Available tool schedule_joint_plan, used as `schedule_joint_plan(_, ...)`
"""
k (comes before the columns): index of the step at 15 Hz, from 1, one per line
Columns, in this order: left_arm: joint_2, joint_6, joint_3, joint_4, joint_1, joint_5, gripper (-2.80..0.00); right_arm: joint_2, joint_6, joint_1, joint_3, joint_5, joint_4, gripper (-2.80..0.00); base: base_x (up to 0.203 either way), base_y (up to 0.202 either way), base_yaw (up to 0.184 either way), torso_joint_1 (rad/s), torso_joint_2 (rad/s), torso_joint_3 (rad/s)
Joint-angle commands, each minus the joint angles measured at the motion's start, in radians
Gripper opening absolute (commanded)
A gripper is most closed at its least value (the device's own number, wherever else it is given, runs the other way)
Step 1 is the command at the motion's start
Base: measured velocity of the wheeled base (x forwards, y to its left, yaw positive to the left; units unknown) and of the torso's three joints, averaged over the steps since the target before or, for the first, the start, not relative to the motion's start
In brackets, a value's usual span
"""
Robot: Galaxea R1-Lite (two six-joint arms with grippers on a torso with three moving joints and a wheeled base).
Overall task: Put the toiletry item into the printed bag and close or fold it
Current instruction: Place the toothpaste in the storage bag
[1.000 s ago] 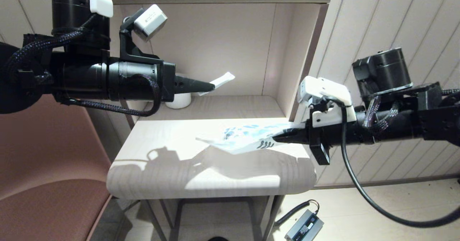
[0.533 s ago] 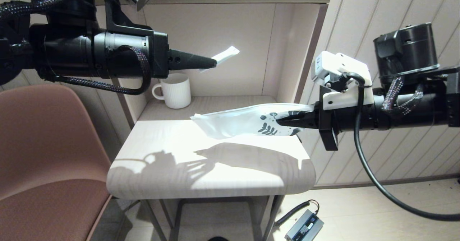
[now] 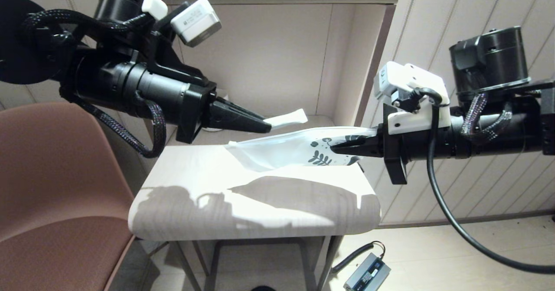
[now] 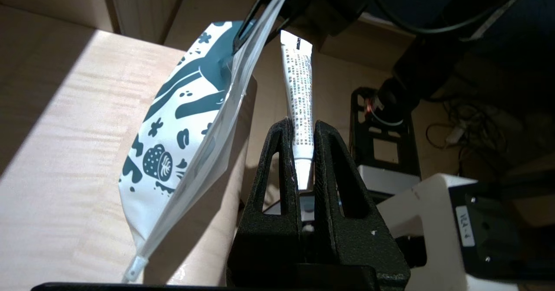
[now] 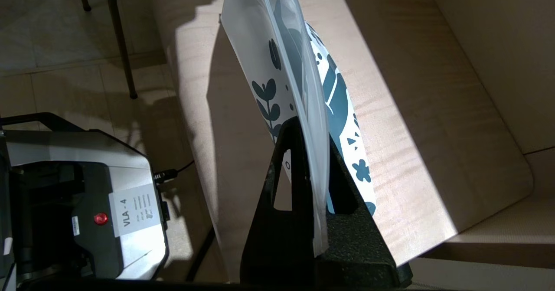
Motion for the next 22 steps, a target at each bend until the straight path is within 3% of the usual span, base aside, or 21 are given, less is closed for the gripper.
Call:
schedule_joint_plan(1, 0.096, 0.081, -0.077, 0.076, -0.017, -0.007, -2.80, 0.006, -0.004, 0.007, 0.003, 0.004, 0.000, -2.80, 0.000, 0.000, 0.000, 0.000, 0.00, 0.000)
schedule_joint_plan(5, 0.161, 0.083, -0.202, 0.092, -0.024, 0.000, -2.80, 0.008, -0.004, 0.021, 0.009, 0.011, 0.000, -2.80, 0.000, 0.000, 0.000, 0.000, 0.00, 0.000)
schedule_joint_plan(19, 0.145, 0.091, -0.203, 0.070, -0.022, 0.067, -2.80, 0.017, -0.004, 0.029, 0.010, 0.022, 0.000, -2.80, 0.000, 0.000, 0.000, 0.000, 0.00, 0.000)
schedule_joint_plan(22, 0.113, 0.095, -0.197, 0.063, -0.024, 0.109, -2.80, 0.020, -0.002, 0.029, 0.009, 0.024, 0.000, -2.80, 0.000, 0.000, 0.000, 0.000, 0.00, 0.000)
